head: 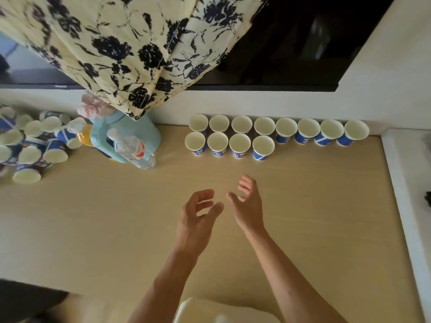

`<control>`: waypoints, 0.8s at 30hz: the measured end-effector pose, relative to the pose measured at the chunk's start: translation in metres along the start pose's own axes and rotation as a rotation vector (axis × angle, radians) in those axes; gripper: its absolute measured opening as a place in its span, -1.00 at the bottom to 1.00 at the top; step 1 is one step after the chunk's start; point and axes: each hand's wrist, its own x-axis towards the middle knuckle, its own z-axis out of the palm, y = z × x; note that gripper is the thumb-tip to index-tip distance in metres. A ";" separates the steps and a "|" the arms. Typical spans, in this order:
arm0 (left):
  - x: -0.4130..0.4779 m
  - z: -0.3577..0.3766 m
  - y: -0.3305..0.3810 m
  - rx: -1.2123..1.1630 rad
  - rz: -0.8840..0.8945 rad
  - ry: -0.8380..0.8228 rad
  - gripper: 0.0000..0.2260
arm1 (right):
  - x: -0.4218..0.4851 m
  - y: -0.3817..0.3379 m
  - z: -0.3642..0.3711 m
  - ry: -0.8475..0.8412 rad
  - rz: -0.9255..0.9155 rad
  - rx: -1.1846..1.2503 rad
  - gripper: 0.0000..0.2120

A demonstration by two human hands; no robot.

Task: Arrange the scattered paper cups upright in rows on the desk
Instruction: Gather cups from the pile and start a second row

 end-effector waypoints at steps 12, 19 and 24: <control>-0.064 -0.131 -0.020 -0.184 0.054 0.154 -0.53 | -0.123 -0.072 0.094 -0.238 -0.092 0.072 -0.52; -0.127 -0.266 -0.066 -0.265 0.073 0.234 -0.68 | -0.240 -0.066 0.198 -0.306 -0.095 0.075 -0.53; -0.150 -0.331 -0.087 -0.284 0.084 0.261 -0.61 | -0.294 -0.060 0.244 -0.357 -0.134 0.027 -0.52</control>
